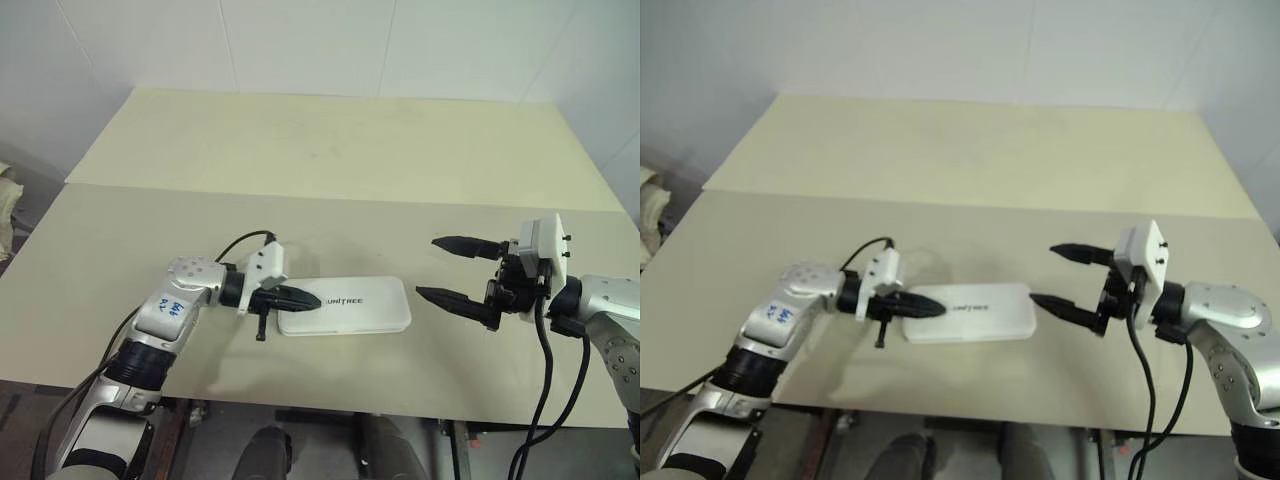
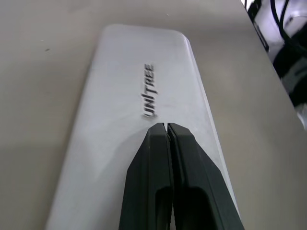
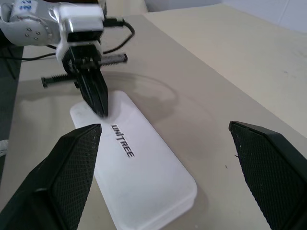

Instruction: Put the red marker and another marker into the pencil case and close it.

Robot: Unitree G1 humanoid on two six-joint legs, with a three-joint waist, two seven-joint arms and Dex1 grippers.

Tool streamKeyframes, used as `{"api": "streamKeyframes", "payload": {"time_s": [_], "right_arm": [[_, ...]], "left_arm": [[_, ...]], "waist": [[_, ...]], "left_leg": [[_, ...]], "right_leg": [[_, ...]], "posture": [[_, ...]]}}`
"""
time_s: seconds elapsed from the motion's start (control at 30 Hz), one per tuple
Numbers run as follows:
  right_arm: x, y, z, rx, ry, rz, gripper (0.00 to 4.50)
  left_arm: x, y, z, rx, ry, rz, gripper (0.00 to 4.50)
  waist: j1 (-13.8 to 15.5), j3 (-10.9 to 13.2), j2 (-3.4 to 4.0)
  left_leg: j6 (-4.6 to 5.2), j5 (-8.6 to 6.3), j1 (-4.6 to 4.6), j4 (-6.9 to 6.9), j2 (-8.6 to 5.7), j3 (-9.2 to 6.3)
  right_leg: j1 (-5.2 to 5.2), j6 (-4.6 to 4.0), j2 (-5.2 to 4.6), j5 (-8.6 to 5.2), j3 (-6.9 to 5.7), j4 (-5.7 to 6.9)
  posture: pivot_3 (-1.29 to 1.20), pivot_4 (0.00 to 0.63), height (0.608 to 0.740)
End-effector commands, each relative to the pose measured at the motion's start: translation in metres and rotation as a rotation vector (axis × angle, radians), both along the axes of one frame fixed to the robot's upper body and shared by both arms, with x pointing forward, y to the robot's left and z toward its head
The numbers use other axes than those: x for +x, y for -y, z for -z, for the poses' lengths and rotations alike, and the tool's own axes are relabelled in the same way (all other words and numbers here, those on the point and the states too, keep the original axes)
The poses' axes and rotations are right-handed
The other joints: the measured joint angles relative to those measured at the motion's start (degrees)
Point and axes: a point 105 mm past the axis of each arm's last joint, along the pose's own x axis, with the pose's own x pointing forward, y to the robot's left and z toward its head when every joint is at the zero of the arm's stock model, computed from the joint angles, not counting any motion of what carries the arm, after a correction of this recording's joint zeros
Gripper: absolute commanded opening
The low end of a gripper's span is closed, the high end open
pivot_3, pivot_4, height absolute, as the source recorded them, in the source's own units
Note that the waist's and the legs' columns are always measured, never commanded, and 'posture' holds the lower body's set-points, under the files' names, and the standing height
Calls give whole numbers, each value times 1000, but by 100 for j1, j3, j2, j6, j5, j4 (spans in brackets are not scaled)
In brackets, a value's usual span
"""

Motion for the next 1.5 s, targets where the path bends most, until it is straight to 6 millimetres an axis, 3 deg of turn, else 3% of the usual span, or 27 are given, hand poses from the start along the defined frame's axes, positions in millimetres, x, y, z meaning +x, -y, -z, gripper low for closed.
{"api": "streamKeyframes", "payload": {"time_s": [0.03,0.1,0.2,0.57,1.0,1.33,1.5], "right_arm": [[2,8,-9,-20,55,14,4500],[5,13,-7,-37,63,29,4500],[9,24,-4,-65,77,62,4500],[7,49,3,-89,107,179,4500],[-18,67,13,-71,104,350,4500],[-27,115,20,-125,114,497,4500],[-32,112,29,-147,93,486,4500]], "left_arm": [[0,-22,-28,-97,73,-50,18],[-11,-34,-43,-200,68,-17,18],[-13,-56,-45,-193,79,-95,642],[-12,-87,-51,-148,200,-222,4381],[2,-87,-56,-162,291,-315,4447],[7,-59,-50,-149,245,-291,4447],[6,-61,-46,-127,209,-261,4447]], "waist": [[7,0,0],[6,0,0],[18,0,1],[39,1,1],[23,1,1],[37,0,0],[4,0,1]], "left_leg": [[0,0,0,-1,1,-1],[0,0,0,-2,1,-2],[-1,-1,-1,-2,0,0],[-3,-2,-3,-7,0,-1],[-3,-2,2,-8,1,4],[-2,-3,-1,-7,-4,5],[-2,-3,3,-8,0,6]], "right_leg": [[0,-2,0,-1,-2,0],[-1,-2,0,-1,-3,0],[0,-2,-3,-1,-3,-6],[0,-2,-5,-1,-4,-16],[3,-2,-2,-1,0,-11],[7,3,-4,2,1,-21],[6,1,2,0,2,-14]], "posture": [[0,150,740],[0,150,740],[0,150,740],[0,150,740],[0,150,740],[0,150,740],[0,150,740]]}}
